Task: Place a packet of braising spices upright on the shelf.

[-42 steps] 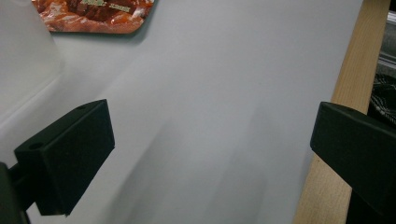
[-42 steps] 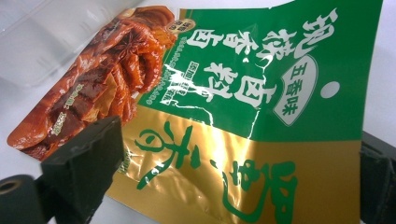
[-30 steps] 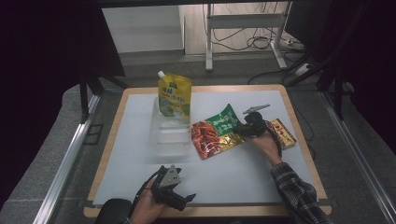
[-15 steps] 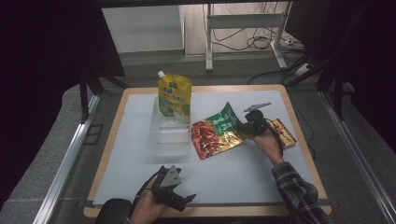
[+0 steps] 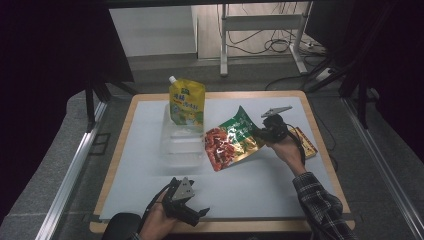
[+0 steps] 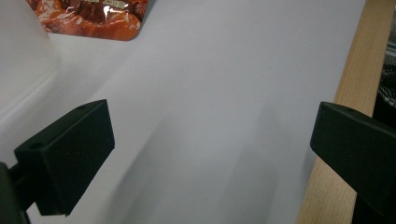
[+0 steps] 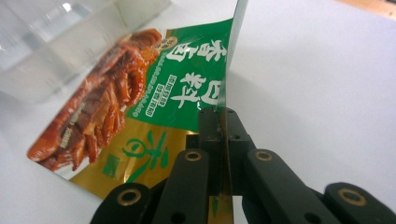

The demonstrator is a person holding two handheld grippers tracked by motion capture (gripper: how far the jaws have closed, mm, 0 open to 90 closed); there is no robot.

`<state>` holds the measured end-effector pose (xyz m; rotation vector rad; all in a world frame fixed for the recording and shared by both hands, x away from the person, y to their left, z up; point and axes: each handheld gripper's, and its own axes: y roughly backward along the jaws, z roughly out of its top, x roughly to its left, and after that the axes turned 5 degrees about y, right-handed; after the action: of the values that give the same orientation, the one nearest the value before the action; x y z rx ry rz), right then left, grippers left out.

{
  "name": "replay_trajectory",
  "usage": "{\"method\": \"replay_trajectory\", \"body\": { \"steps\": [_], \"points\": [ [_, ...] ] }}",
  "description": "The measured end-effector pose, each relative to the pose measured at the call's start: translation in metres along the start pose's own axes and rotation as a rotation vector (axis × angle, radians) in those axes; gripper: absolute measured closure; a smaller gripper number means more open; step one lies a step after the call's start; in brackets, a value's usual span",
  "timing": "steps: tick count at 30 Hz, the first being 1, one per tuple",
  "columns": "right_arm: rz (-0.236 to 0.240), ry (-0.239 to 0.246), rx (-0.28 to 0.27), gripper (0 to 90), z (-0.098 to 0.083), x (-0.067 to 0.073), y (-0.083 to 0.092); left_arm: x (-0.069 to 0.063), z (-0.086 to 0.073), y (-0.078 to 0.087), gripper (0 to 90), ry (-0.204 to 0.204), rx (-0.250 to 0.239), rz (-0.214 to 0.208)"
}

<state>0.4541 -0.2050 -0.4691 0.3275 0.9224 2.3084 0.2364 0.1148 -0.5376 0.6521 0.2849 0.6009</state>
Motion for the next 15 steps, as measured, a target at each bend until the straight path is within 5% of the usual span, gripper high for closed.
{"method": "replay_trajectory", "body": {
  "steps": [15],
  "points": [
    [-0.006,0.034,-0.044,88.8,0.031,0.006,0.026,0.0,0.0,0.0,0.0,-0.003,-0.002,0.002]
  ]
}}
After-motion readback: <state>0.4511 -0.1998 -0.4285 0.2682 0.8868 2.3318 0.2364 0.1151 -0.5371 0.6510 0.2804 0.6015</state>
